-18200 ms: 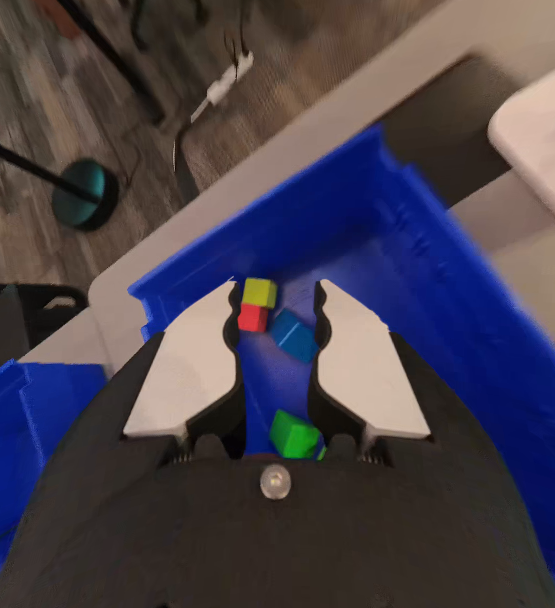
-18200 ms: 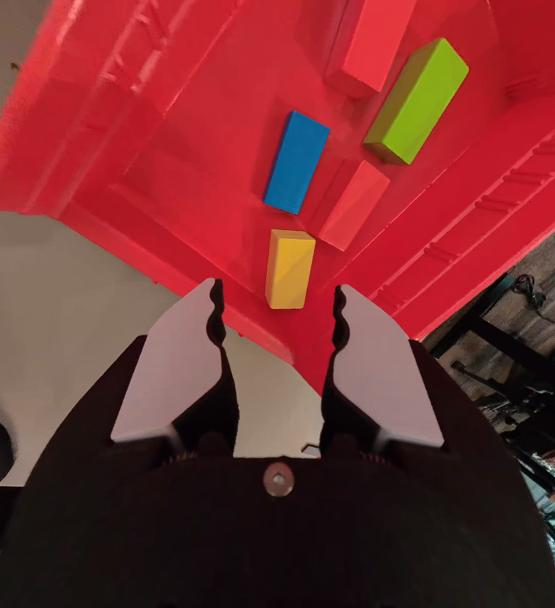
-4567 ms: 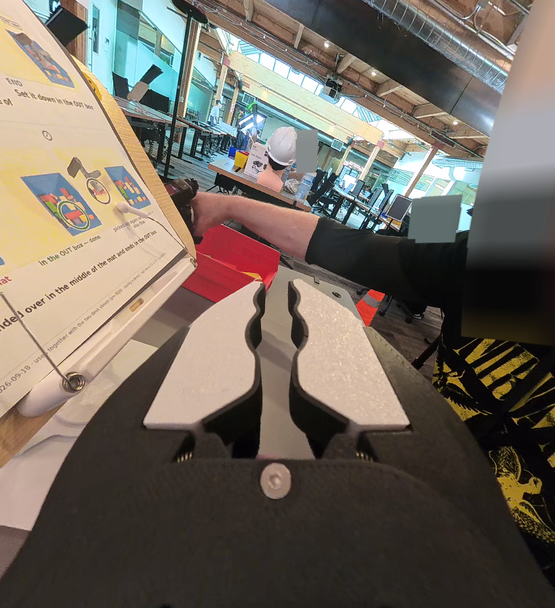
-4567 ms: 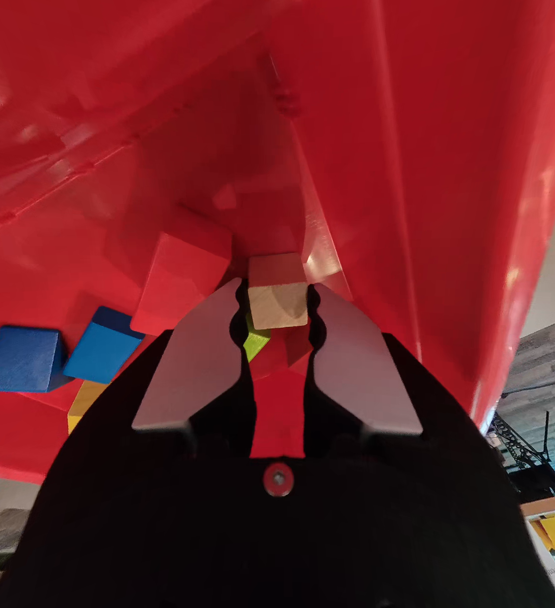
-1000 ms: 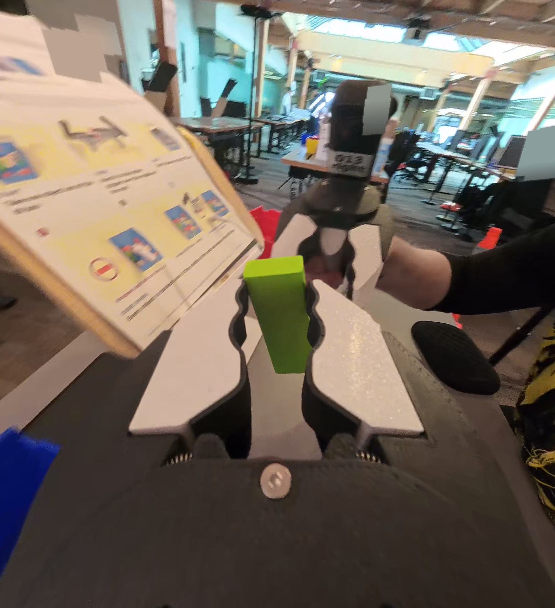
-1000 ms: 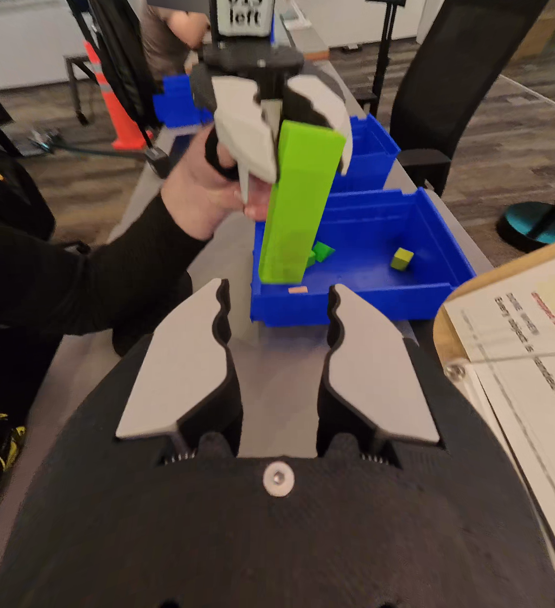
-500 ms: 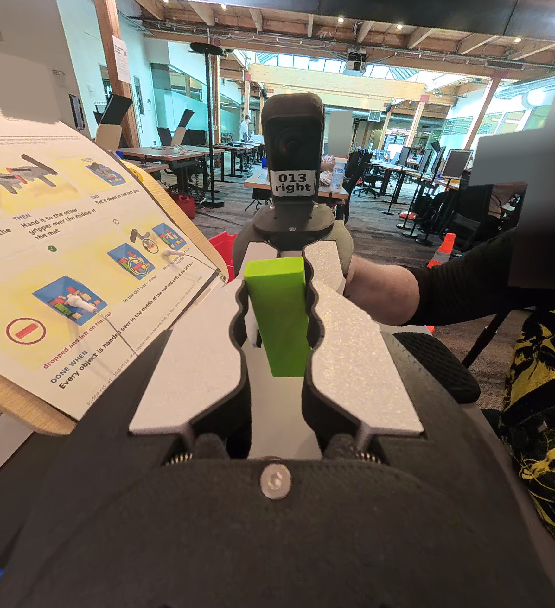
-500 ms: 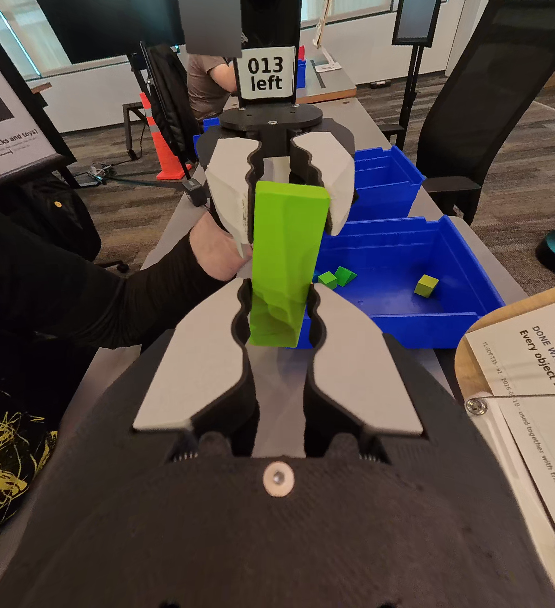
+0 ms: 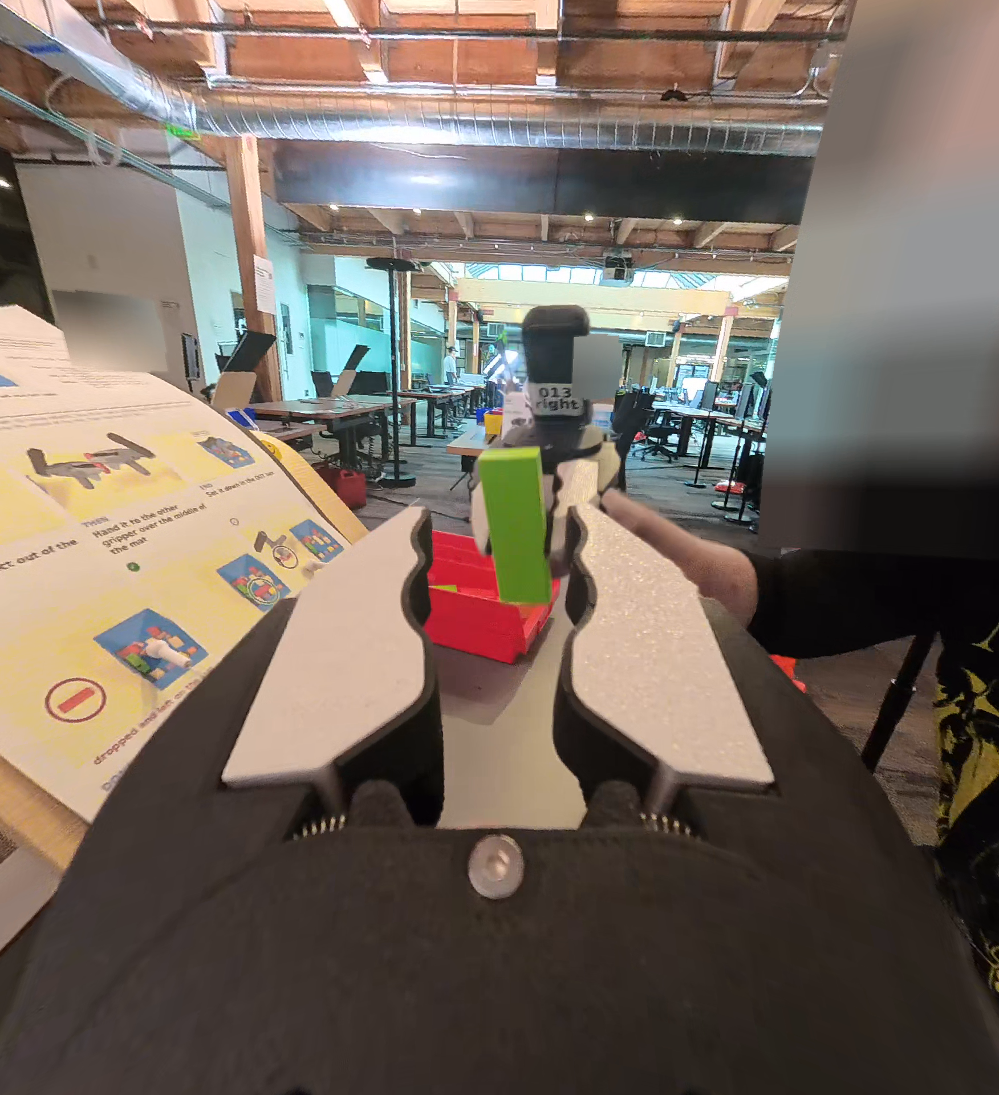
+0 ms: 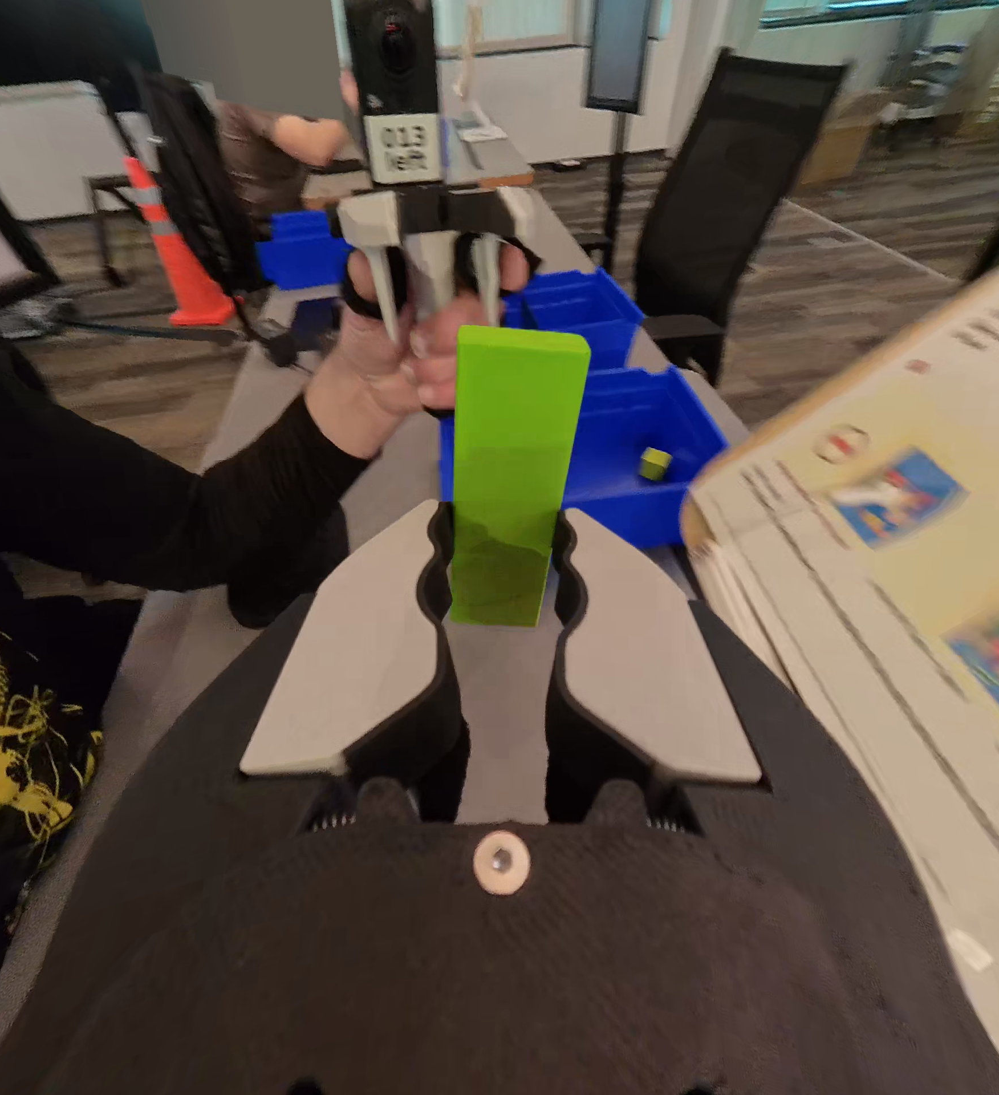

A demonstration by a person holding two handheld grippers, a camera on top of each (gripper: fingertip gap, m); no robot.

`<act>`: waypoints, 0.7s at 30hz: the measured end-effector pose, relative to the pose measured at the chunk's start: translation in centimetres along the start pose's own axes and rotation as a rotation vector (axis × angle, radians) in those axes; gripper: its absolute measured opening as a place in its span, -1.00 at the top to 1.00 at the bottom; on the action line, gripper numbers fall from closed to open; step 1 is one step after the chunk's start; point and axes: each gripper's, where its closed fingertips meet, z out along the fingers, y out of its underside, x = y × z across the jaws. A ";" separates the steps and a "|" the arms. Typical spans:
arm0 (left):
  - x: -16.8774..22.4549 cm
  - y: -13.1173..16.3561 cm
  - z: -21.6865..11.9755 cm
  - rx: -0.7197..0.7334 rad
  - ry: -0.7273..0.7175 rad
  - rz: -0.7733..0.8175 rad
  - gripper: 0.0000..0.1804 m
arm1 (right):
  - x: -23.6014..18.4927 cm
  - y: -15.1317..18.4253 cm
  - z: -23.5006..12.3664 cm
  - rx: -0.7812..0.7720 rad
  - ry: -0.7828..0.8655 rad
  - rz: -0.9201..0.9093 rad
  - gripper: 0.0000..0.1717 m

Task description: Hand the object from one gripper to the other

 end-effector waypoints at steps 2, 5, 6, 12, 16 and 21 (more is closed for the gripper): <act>-0.4 0.0 -0.2 -0.004 -0.017 -0.006 0.56 | 2.0 1.1 -5.0 -0.037 0.130 0.035 0.64; -1.0 0.2 -0.3 -0.003 -0.037 -0.014 0.60 | 5.9 4.3 -13.4 -0.109 0.359 0.144 0.65; -1.1 0.2 -0.3 0.000 -0.038 -0.022 0.61 | 7.2 5.7 -16.1 -0.124 0.429 0.190 0.65; -1.4 0.5 0.0 -0.005 -0.055 -0.029 0.68 | 12.9 16.6 -24.9 -0.168 0.674 0.531 0.65; -1.5 0.5 0.1 -0.003 -0.056 -0.030 0.69 | 15.0 24.0 -25.4 -0.282 0.753 0.656 0.65; -1.4 0.7 0.2 -0.013 -0.053 -0.022 0.70 | 17.2 30.3 -24.8 -0.447 0.799 0.716 0.65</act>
